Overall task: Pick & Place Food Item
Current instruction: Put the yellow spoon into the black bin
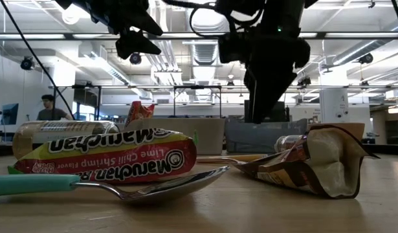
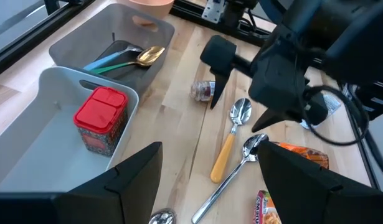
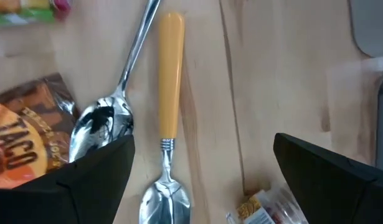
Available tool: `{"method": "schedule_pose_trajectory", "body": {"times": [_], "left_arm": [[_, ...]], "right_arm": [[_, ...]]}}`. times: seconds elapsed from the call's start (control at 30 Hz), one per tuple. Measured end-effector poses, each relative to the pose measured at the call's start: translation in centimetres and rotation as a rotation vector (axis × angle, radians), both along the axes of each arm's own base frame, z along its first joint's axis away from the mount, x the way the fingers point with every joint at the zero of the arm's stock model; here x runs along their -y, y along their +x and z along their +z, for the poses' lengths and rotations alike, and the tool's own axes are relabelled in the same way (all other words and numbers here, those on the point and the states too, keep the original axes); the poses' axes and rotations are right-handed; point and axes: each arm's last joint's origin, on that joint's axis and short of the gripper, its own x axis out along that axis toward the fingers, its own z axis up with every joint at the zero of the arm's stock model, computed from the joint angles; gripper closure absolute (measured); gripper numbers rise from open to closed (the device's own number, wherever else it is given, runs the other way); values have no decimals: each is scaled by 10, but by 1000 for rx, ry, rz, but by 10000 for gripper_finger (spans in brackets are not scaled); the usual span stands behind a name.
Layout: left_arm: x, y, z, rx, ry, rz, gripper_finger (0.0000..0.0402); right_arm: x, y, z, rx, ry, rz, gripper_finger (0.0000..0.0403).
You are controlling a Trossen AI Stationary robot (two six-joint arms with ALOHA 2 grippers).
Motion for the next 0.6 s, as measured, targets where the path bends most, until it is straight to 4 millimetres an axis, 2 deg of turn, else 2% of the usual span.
{"method": "schedule_pose_trajectory", "body": {"times": [0.47, 0.6], "left_arm": [[0, -1, -1, -13, 1, -1, 132], [0, -1, -1, -12, 1, -1, 132]], "right_arm": [[-1, 9, -46, -146, -76, 134, 22], [-2, 9, -50, -161, -84, 151, 28]]}}
